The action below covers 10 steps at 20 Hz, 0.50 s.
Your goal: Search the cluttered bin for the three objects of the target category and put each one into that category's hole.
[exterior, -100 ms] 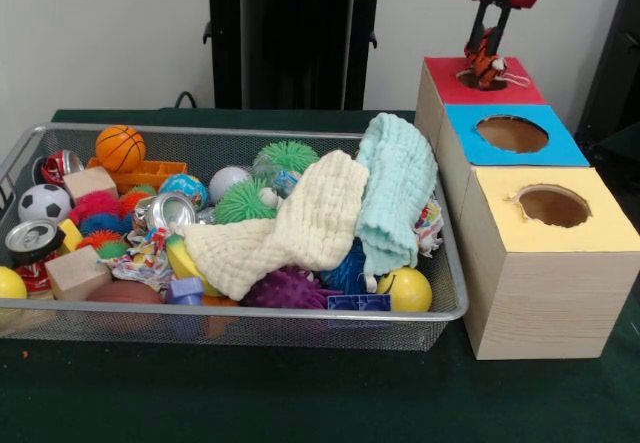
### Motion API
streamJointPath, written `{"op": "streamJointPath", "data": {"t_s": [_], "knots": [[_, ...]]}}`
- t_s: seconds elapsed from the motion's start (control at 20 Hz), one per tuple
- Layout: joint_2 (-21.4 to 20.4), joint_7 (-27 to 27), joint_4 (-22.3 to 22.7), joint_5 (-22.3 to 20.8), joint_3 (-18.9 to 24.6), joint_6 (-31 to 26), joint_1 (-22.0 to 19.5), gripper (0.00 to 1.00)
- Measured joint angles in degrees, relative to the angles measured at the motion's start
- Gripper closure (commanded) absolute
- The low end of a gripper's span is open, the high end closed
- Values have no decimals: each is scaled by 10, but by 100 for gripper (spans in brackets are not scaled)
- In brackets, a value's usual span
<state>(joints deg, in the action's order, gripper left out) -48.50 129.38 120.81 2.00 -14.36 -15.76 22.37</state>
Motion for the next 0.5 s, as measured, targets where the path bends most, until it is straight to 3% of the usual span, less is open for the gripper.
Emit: {"op": "streamJointPath", "data": {"t_s": [0.5], "knots": [[-1, 0, 0, 5, -16, 2, -1, 0]]}}
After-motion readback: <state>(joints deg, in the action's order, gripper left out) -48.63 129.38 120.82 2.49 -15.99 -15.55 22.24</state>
